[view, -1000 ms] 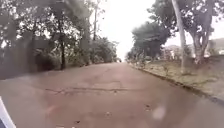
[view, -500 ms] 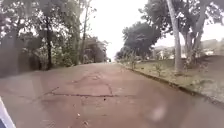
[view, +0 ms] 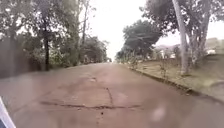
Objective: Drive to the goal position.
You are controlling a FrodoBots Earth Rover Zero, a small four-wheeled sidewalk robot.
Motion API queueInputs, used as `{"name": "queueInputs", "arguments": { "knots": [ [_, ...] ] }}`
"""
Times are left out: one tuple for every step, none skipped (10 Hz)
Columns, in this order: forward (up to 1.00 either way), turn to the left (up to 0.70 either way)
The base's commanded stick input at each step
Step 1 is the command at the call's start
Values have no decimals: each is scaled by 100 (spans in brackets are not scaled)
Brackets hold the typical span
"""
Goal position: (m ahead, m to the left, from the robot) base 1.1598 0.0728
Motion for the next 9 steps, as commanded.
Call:
{"name": "queueInputs", "arguments": {
  "knots": [
    [85, 0],
    [85, 0],
    [85, -1],
    [85, -2],
    [85, -8],
    [85, -18],
    [85, -28],
    [85, -23],
    [85, -8]
  ]
}}
